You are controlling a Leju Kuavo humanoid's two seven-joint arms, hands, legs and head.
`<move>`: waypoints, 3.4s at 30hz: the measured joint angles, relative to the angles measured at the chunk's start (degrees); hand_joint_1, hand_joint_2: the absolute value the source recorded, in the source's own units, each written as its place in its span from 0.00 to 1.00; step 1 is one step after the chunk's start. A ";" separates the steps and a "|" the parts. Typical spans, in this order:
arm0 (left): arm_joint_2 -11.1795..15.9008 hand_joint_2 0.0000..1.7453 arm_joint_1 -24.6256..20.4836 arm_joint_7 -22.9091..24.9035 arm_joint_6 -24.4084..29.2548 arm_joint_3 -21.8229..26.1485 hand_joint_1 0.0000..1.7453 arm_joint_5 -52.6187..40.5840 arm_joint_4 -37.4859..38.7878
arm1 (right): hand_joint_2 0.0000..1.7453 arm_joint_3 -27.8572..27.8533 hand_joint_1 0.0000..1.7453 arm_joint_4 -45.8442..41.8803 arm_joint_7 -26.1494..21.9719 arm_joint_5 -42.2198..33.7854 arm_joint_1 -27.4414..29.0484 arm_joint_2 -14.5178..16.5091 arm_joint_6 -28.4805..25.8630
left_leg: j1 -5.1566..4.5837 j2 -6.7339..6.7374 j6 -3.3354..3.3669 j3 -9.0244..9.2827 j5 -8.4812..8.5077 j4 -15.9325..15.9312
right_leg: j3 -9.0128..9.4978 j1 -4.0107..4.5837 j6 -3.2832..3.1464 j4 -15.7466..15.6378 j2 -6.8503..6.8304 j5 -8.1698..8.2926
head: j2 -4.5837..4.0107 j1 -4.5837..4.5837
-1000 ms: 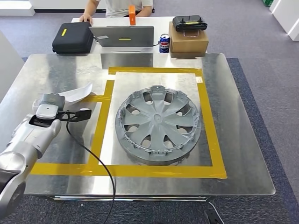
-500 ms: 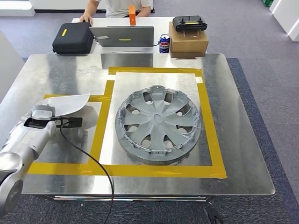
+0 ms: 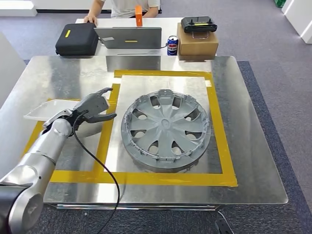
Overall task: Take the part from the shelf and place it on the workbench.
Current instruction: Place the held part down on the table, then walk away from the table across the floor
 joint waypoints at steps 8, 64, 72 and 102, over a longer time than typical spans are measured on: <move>-4.40 0.00 7.21 -4.02 -9.69 4.50 0.00 26.77 -21.44 | 0.00 -0.38 0.00 0.00 -1.46 -0.48 1.31 0.00 -0.08 | -0.06 0.26 0.15 0.10 -0.29 -0.01 | -0.03 -0.11 0.19 0.01 0.32 -0.19 | 0.00 -0.03; 15.44 0.00 29.65 -19.52 6.60 85.97 0.00 60.07 -12.55 | 0.00 0.72 0.00 -0.11 -5.36 1.74 5.16 -2.07 1.79 | 0.29 0.22 -0.38 0.73 -1.16 -0.06 | 0.40 0.30 -0.65 0.43 0.27 -1.53 | 0.00 -0.03; 13.25 0.00 31.72 -19.52 10.22 86.89 0.00 57.06 -10.16 | 0.00 0.72 0.00 -0.37 -5.94 2.03 5.75 -2.35 1.80 | 0.29 0.21 -0.33 0.84 -1.23 -0.06 | 0.51 0.30 -0.59 0.43 0.27 -1.57 | 0.00 -0.04; -6.47 0.00 38.99 -14.62 35.23 48.09 0.00 8.29 14.54 | 0.00 -10.94 0.00 -2.62 -5.25 -2.64 8.30 -5.38 4.63 | 1.91 0.93 -2.40 -0.13 -7.59 12.28 | 3.88 -1.17 -0.07 1.45 -0.76 -5.35 | 0.00 -0.97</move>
